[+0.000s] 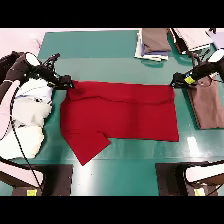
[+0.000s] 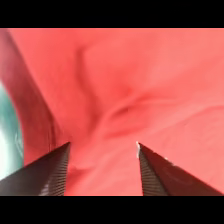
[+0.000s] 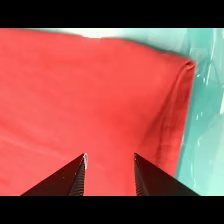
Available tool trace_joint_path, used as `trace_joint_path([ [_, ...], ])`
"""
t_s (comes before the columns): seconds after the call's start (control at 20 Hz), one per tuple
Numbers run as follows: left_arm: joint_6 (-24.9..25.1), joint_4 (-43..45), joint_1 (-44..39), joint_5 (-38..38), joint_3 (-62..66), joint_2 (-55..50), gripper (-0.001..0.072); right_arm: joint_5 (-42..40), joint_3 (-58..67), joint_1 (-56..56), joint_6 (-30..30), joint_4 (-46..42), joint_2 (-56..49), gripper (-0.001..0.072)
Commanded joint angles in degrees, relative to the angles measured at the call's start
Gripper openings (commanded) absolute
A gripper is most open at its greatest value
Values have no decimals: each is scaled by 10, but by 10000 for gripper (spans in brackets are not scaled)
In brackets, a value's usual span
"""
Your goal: Fold the shirts.
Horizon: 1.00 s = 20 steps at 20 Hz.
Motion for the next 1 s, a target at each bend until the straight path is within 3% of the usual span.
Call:
trace_joint_path([
  [0.0, -24, 49, 0, -49, -7, 27, 491, 23, -19, -7, -1, 3, 34, 353],
  [0.15, -25, 81, 0, -64, -99, 117, 491, 21, -84, -17, -7, 5, 121, 354],
  [0.5, -84, 96, 0, -29, -485, 386, 492, -18, -228, -16, -12, 6, 283, 354],
  [0.65, -89, 55, 0, -5, -560, 434, 492, -21, -248, -16, -12, 6, 312, 354],
  [0.95, -73, -71, 0, 70, -629, 434, 491, -18, -248, -16, -12, 6, 337, 354],
])
